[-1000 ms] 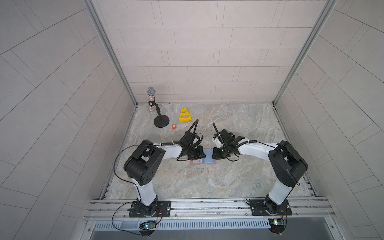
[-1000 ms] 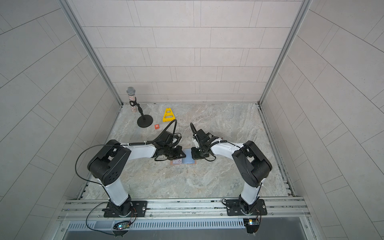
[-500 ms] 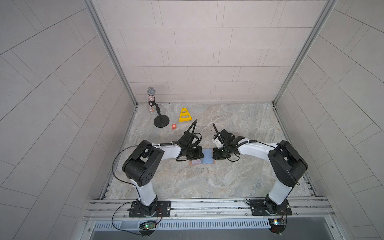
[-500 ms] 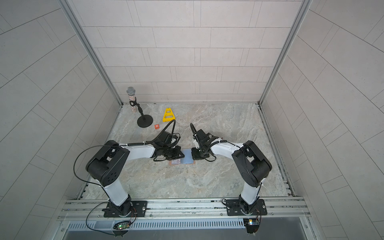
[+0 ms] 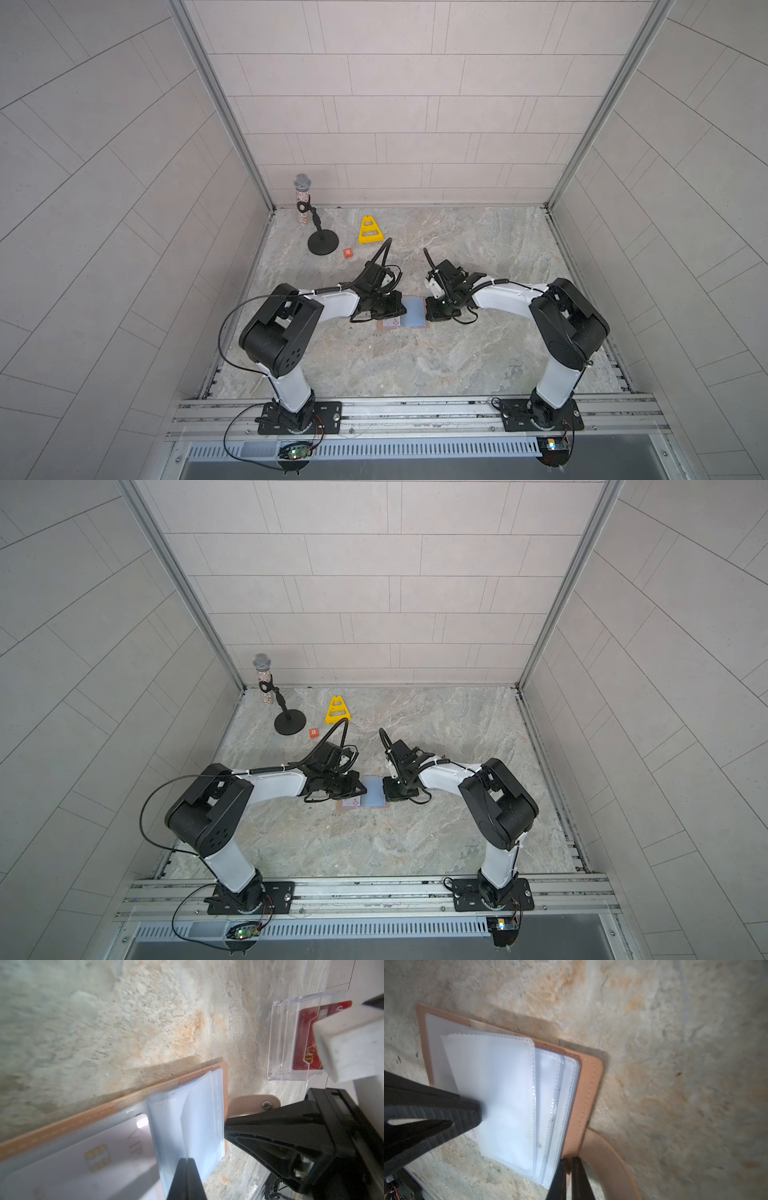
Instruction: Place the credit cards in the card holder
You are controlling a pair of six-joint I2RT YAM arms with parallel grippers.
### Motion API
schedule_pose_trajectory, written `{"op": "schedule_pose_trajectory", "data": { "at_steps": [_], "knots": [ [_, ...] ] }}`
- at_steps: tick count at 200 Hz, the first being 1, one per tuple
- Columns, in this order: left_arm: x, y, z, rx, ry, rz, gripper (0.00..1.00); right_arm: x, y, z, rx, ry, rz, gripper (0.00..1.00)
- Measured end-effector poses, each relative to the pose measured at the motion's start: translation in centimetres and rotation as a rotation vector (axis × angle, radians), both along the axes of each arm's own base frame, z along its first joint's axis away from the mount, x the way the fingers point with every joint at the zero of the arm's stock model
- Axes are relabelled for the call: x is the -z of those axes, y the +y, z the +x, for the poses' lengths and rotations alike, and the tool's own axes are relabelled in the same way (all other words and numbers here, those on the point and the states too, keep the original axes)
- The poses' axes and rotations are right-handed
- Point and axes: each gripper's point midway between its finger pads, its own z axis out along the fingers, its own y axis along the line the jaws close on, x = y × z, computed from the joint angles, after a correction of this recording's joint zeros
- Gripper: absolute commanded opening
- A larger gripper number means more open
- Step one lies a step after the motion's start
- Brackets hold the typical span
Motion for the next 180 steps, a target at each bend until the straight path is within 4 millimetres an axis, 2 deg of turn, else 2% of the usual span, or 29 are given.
{"op": "schedule_pose_trajectory", "data": {
  "at_steps": [117,180],
  "knots": [
    [0.8,1.3,-0.4,0.005,-0.01,0.037,0.0,-0.3,0.2,-0.1,-0.008,-0.007,-0.009,0.11],
    [0.9,1.4,-0.5,0.006,-0.008,0.039,0.0,-2.4,2.6,0.1,-0.054,-0.046,0.055,0.12]
  ]
}}
